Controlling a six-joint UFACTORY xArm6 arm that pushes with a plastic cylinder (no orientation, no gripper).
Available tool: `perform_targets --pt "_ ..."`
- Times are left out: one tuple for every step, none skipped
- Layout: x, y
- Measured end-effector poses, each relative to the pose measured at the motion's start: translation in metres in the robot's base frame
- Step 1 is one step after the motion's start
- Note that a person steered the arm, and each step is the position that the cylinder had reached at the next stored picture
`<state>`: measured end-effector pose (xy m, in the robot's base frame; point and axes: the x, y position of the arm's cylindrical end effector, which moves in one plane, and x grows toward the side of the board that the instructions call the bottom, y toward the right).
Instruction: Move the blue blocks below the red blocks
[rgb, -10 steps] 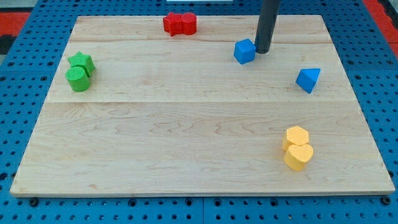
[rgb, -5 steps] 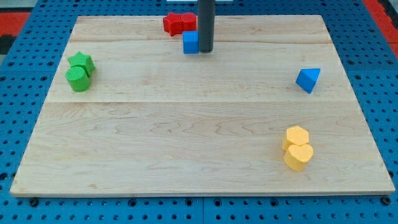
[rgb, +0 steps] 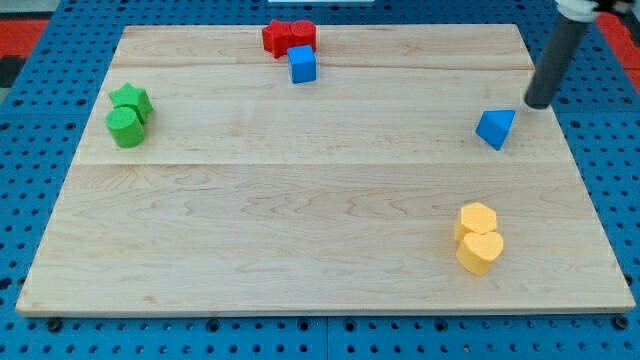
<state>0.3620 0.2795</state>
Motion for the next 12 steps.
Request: perform_targets --pt "0.030 0.006" --pt "0.037 -0.016" --pt "-0.008 -0.084" --pt "-0.006 -0.105" --pt "-0.002 -0.041" --pt "0.033 -0.004" --pt "0.050 -0.051" --pt "0.003 -0.086" --pt "-0.009 -0.110" --pt "0.014 -0.100" --pt "0.029 -0.127" --pt "0.017 -0.195"
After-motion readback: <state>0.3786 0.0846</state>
